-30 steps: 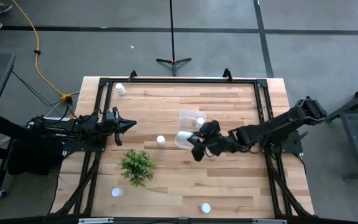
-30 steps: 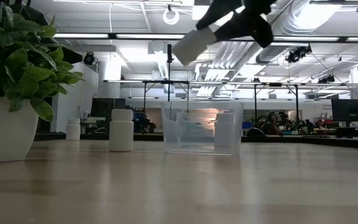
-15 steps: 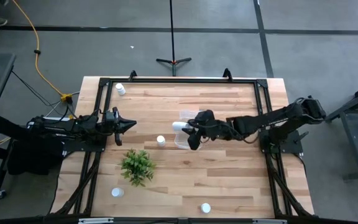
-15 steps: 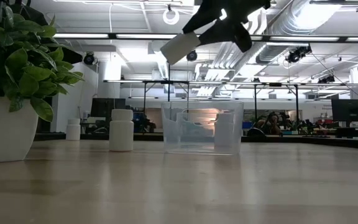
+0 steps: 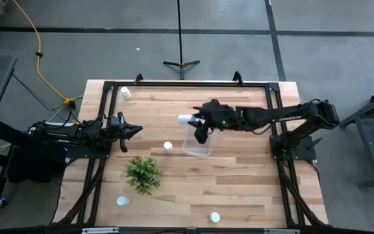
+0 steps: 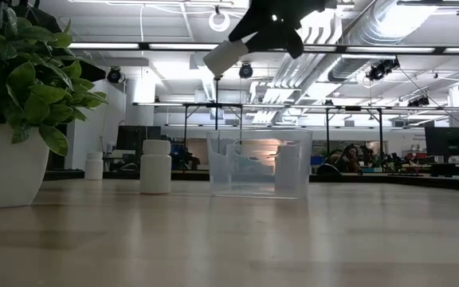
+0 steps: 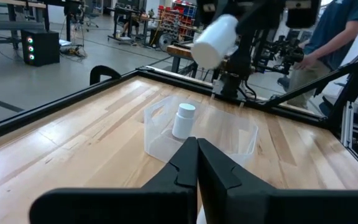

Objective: Pick and place pill bottles into a basket
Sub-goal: Put the white medicine bottle into the transparent bin

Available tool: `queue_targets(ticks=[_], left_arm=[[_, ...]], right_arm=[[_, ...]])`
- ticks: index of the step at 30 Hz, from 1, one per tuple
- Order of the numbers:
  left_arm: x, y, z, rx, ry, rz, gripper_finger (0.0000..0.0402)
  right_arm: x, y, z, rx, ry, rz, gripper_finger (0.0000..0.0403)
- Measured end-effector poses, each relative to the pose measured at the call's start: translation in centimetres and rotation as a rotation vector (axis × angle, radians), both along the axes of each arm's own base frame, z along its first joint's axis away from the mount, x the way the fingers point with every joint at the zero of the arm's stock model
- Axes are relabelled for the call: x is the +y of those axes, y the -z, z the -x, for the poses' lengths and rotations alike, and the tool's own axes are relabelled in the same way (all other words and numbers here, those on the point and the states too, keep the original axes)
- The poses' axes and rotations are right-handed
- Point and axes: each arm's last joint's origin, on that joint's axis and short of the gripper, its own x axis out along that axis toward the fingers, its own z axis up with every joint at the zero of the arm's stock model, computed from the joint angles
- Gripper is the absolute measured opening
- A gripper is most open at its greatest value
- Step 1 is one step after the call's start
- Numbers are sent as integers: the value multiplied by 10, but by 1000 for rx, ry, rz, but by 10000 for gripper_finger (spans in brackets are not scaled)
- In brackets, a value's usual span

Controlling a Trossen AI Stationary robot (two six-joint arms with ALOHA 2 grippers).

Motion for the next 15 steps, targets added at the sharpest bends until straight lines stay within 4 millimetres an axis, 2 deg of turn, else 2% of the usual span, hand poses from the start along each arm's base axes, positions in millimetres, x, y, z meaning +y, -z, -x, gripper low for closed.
queue_targets(ticks=[9, 15], left_arm=[[0, 0, 0, 0, 0, 0, 46], [0, 0, 0, 0, -1, 0, 46]], right_arm=[[-27, -35, 5, 100, -6, 90, 147], [-38, -41, 6, 98, -4, 113, 147]])
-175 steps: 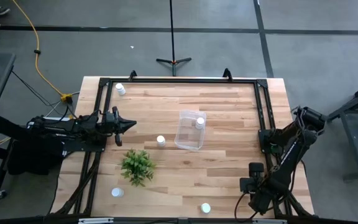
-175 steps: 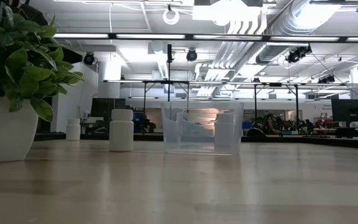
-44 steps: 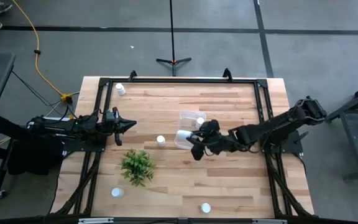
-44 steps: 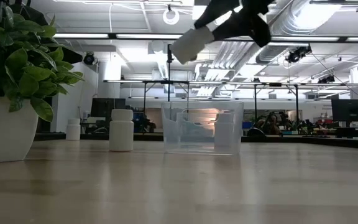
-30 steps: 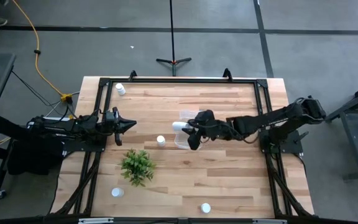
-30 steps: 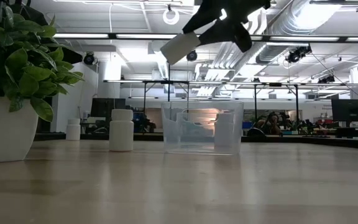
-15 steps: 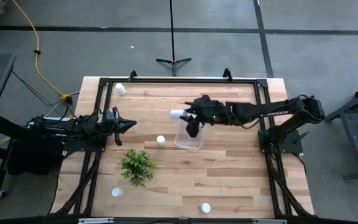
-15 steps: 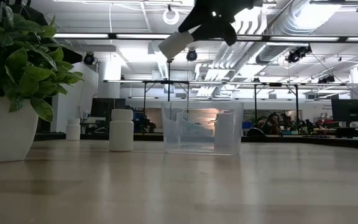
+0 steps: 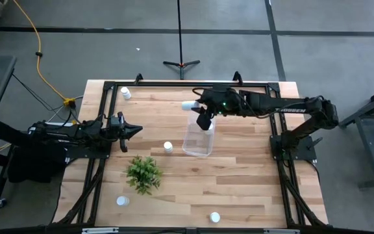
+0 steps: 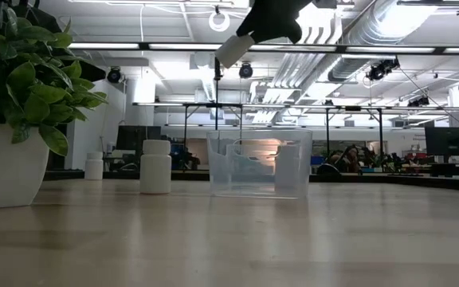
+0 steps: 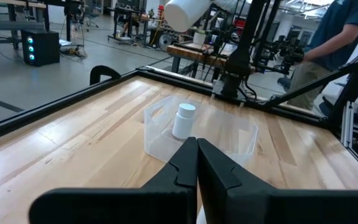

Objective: Pick and place pill bottles into a basket
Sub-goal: Put the white medicine bottle into the transparent bin

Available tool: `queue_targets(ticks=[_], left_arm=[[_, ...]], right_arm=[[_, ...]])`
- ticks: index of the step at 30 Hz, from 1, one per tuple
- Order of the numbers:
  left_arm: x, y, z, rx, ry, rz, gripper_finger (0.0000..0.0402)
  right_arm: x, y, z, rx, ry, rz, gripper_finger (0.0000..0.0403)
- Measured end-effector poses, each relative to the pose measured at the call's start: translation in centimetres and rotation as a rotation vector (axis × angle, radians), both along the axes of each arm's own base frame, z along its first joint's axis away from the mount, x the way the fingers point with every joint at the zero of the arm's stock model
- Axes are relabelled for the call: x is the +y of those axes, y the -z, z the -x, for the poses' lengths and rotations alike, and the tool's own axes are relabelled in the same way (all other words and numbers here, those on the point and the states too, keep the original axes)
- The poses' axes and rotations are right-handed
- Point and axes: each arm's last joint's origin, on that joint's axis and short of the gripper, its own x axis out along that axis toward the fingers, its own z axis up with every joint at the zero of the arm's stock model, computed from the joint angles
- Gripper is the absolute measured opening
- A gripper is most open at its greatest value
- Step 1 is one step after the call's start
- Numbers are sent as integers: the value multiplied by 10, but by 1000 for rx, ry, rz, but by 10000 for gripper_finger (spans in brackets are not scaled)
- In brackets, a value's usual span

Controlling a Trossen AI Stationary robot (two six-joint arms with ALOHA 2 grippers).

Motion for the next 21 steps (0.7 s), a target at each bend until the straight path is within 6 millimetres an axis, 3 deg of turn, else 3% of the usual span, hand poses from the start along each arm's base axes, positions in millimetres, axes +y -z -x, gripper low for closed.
queue_targets(ticks=[13, 21], left_arm=[[0, 0, 0, 0, -2, 0, 46], [0, 0, 0, -1, -2, 0, 46]], right_arm=[[-21, 26, -13, 78, 62, -62, 147], [-25, 31, -11, 110, 74, -121, 147]])
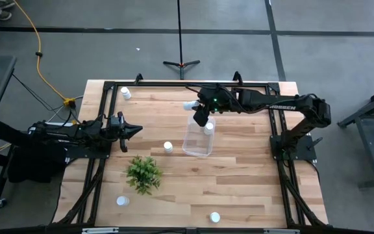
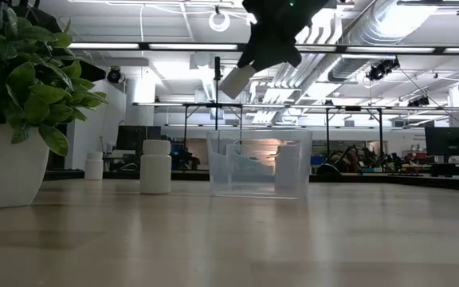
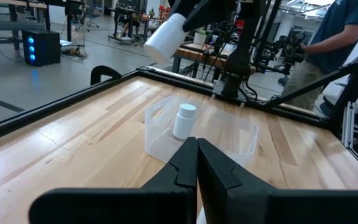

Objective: Pick and place pill bottles into a basket
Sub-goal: Put the white medicine bottle into the transparent bin

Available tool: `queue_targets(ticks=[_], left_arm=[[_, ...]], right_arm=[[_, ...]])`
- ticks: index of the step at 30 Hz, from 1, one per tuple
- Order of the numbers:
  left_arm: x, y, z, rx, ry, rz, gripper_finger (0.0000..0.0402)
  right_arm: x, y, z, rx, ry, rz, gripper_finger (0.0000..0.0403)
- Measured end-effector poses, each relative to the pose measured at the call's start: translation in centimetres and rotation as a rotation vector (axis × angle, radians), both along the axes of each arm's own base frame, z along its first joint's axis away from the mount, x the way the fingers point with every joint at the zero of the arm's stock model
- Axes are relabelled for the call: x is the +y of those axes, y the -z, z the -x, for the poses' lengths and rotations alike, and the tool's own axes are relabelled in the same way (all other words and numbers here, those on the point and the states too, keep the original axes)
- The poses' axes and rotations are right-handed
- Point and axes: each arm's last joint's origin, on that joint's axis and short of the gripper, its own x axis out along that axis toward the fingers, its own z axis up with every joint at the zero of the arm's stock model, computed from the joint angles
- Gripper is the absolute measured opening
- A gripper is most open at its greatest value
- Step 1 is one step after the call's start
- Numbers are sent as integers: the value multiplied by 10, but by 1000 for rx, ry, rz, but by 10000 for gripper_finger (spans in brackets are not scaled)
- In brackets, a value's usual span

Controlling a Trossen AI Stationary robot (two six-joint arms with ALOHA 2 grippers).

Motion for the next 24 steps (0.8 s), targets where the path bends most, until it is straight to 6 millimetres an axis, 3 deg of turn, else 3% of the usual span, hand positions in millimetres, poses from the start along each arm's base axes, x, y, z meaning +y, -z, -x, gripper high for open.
queue_targets(ticks=[12, 17, 24], left_arm=[[0, 0, 0, 0, 0, 0, 46], [0, 0, 0, 1, 0, 0, 46], [0, 0, 0, 3, -3, 0, 46]], right_arm=[[23, 13, 1, 117, -50, -78, 147], [35, 13, -12, 168, -77, -60, 147], [35, 16, -40, 408, -157, -27, 147]])
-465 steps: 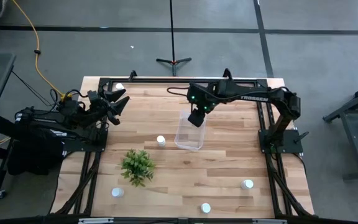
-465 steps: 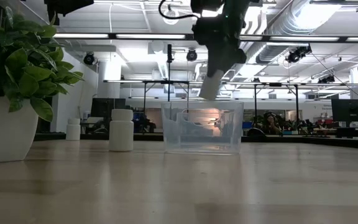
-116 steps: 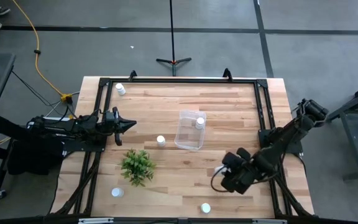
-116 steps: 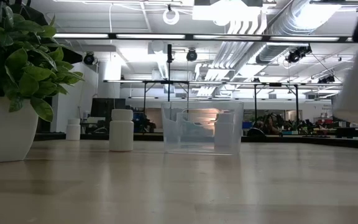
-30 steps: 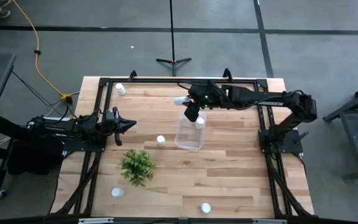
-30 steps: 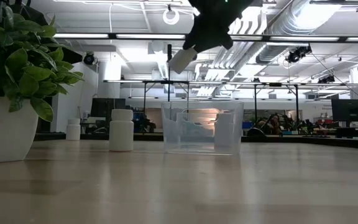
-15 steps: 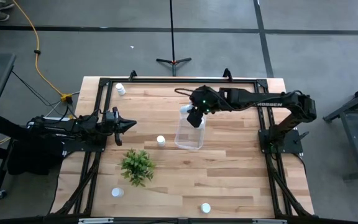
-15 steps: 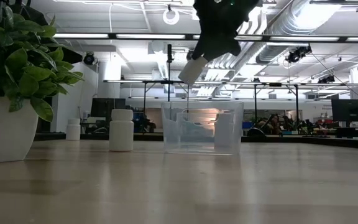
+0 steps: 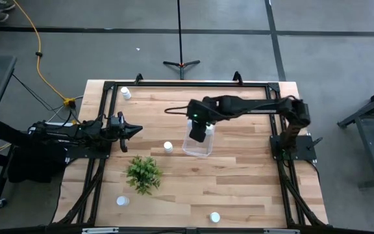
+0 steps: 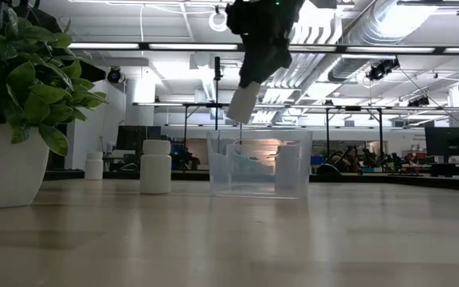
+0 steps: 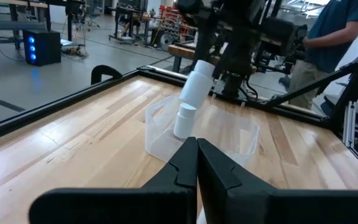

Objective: Pick and place pill bottles into a basket
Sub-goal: Put the white medicine bottle into the transparent bin

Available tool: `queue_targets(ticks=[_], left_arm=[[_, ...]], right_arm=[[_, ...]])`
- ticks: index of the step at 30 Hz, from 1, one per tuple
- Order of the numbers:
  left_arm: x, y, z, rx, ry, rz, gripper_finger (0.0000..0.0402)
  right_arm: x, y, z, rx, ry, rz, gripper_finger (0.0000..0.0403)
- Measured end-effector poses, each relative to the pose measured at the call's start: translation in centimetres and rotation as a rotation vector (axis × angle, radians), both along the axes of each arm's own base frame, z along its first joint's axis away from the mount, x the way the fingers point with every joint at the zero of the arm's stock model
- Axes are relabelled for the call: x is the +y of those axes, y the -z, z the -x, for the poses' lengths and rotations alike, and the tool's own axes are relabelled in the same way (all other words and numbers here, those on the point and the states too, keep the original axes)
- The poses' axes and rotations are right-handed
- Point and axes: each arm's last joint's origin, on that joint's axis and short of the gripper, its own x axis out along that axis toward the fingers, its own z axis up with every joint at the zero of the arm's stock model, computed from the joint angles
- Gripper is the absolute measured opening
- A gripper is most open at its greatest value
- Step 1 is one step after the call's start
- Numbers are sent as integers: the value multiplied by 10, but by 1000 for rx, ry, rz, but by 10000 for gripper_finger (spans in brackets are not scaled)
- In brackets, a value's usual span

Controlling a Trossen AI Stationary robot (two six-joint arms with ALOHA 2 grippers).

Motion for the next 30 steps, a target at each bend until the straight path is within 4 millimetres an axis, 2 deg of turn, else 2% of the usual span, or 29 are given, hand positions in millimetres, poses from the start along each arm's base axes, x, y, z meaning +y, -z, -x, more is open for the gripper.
queue_targets(ticks=[3, 7, 12, 25, 30], left_arm=[[0, 0, 0, 0, -1, 0, 46], [0, 0, 0, 0, -2, 0, 46], [0, 0, 0, 0, -2, 0, 46], [0, 0, 0, 0, -3, 0, 46], [0, 0, 0, 0, -3, 0, 46]], right_arm=[[-4, -4, -5, 28, -18, -5, 147], [-7, 2, -4, 87, -31, -35, 147], [-6, 17, 3, 166, -30, -55, 147], [14, 55, 13, 283, -70, -118, 147], [15, 66, 14, 291, -68, -126, 147]])
